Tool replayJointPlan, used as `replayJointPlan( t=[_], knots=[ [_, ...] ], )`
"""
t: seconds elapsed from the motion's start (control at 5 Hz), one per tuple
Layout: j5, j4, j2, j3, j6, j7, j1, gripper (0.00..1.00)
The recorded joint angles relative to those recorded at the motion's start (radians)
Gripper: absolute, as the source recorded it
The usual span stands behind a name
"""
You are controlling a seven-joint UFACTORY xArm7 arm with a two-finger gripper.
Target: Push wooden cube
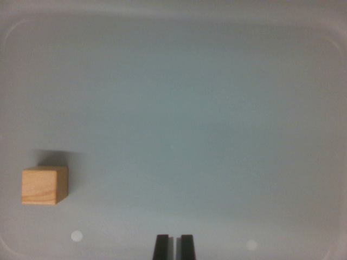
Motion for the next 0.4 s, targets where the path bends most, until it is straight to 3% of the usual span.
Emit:
replayJointPlan(
  t=[0.2, 0.4],
  knots=[
    [-0.0007, -0.027, 0.005, 0.009, -0.029, 0.018, 0.0077, 0.00],
    [-0.0007, -0.027, 0.005, 0.009, -0.029, 0.018, 0.0077, 0.00]
  ],
)
